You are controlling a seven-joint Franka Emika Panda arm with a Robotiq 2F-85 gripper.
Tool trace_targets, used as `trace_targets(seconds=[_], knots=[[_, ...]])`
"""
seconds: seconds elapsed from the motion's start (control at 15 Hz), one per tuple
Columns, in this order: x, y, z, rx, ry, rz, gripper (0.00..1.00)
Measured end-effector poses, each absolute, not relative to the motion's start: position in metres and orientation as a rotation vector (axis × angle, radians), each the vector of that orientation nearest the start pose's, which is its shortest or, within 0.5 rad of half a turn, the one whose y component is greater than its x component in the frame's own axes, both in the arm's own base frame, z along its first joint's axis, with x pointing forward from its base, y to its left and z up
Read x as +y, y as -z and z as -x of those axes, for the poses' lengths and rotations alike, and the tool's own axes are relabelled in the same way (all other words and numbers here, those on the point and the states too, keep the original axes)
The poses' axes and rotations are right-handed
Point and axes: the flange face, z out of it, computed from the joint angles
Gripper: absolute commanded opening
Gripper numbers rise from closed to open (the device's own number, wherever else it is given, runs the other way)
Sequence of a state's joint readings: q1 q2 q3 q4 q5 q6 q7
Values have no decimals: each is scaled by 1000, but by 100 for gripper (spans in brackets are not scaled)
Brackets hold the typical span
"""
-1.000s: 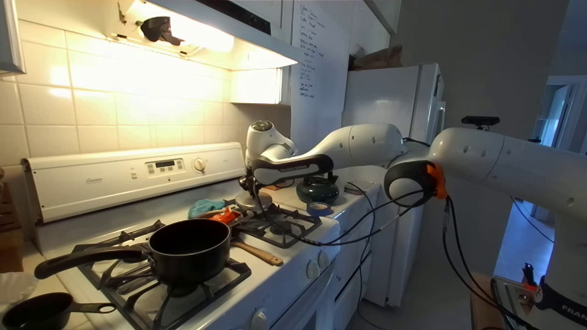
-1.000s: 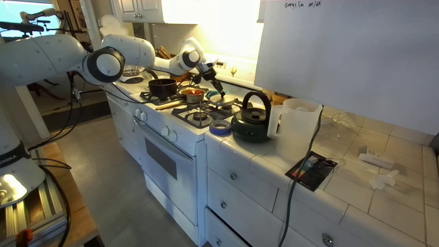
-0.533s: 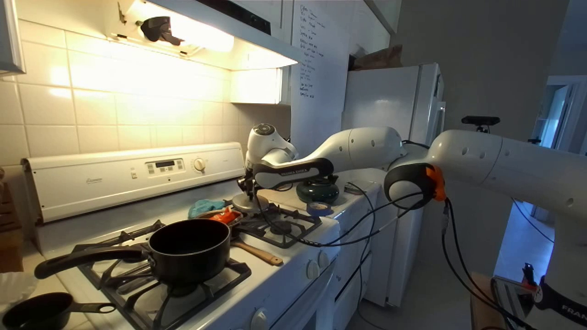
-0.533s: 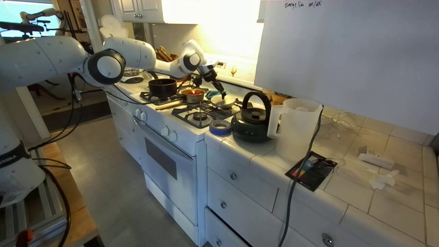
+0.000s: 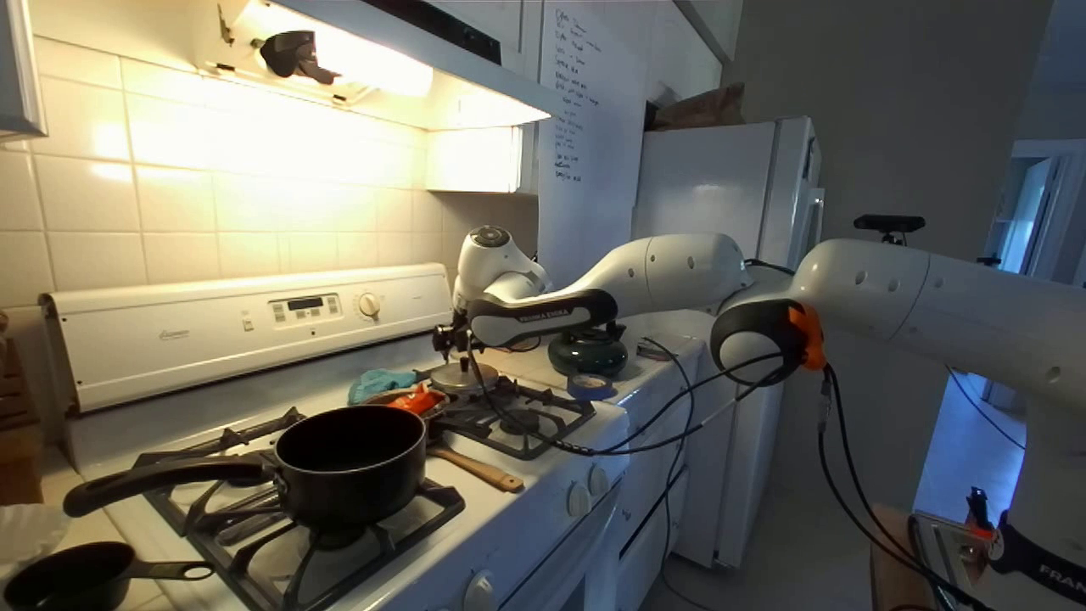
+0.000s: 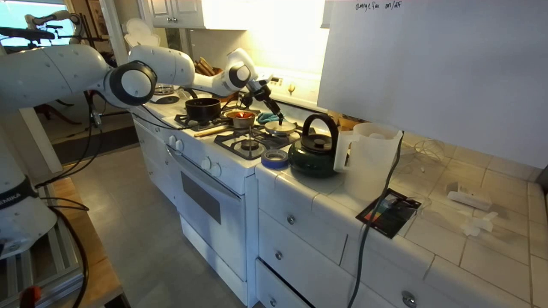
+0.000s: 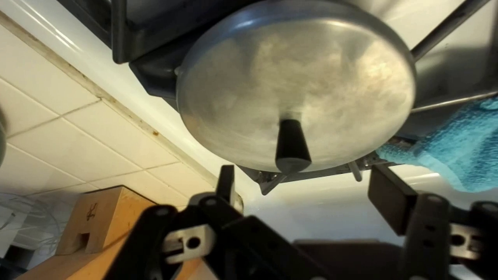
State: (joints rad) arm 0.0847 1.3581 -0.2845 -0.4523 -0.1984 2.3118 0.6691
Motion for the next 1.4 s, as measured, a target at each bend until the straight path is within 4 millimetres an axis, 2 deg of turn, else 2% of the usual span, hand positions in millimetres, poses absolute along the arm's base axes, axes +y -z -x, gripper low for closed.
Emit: trace_targets(seconds=[0.13, 0.4, 0.6, 1.0, 1.2, 1.4], knots=[[13, -277, -848, 610, 982, 3162, 100], [55, -309, -843, 274, 823, 3232, 100], [71, -319, -838, 26, 719, 3237, 100], [65, -290, -831, -404, 467, 3211, 100], [57, -281, -830, -481, 423, 3212, 100], [52, -279, -830, -498, 419, 3212, 100]])
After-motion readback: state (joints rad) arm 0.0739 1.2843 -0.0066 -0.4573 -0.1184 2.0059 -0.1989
